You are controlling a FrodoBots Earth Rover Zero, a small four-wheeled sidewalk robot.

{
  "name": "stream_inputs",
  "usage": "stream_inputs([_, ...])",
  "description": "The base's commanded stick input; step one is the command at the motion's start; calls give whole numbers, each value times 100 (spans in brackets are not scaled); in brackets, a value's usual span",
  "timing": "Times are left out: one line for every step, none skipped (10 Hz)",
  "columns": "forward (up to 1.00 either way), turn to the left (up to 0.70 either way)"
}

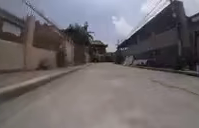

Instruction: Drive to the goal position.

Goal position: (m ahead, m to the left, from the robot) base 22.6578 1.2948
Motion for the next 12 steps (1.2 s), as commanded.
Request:
stream_inputs([100, 0])
stream_inputs([100, 0])
stream_inputs([100, -2])
stream_inputs([100, -7])
stream_inputs([100, -24])
stream_inputs([100, -39])
stream_inputs([100, -40])
stream_inputs([100, -34])
stream_inputs([100, -9])
stream_inputs([100, -4])
stream_inputs([100, 0])
stream_inputs([100, 0])
